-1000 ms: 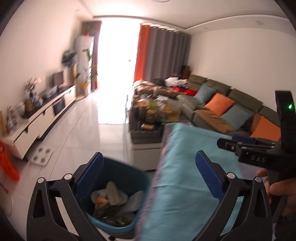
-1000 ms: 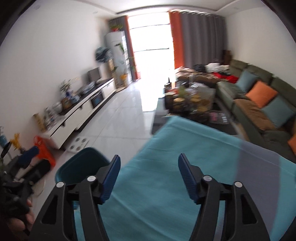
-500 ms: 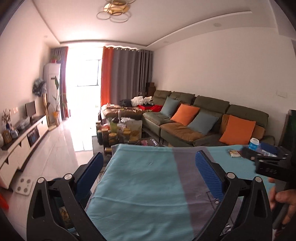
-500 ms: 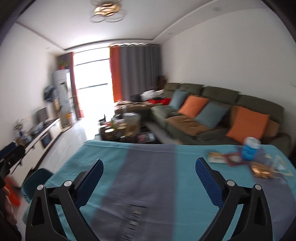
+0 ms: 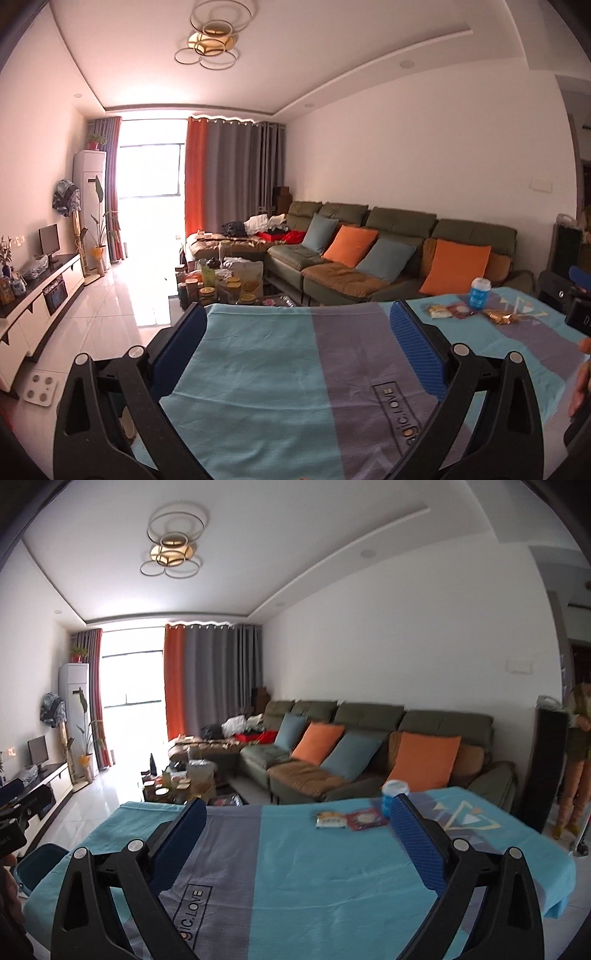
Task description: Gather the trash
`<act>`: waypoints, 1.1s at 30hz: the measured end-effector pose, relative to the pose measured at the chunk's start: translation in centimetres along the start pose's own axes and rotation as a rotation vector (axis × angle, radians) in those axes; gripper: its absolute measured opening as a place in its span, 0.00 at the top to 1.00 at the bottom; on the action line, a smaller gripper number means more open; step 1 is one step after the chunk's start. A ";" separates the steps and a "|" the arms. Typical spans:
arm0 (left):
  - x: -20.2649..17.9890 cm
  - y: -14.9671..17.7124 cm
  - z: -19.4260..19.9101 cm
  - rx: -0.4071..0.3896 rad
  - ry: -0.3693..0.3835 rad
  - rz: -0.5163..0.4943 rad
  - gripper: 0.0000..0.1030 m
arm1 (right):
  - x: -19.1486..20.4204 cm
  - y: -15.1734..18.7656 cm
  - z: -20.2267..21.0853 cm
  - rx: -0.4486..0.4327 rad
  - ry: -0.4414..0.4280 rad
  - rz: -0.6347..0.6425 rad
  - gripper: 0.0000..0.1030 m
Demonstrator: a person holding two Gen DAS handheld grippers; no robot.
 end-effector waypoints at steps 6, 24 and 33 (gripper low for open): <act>-0.5 0.6 1.5 -0.031 0.018 0.002 0.05 | -0.6 0.6 1.9 -0.039 0.027 -0.025 0.07; -2.4 0.5 3.9 -0.084 0.060 -0.051 0.05 | -1.0 1.5 4.7 -0.080 0.077 -0.047 0.07; -1.7 0.9 5.8 -0.098 0.063 -0.040 0.05 | -0.8 2.1 6.8 -0.095 0.074 -0.041 0.07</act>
Point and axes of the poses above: each gripper's, at about its wrist camera, not at the fingertips, and z roughly against the way its jaws point, x to its left, y to its underside, the point moved 7 cm from there along -z, roughly the way its jaws point, and after that the axes turned 13 degrees about y, right-handed, at the moved point
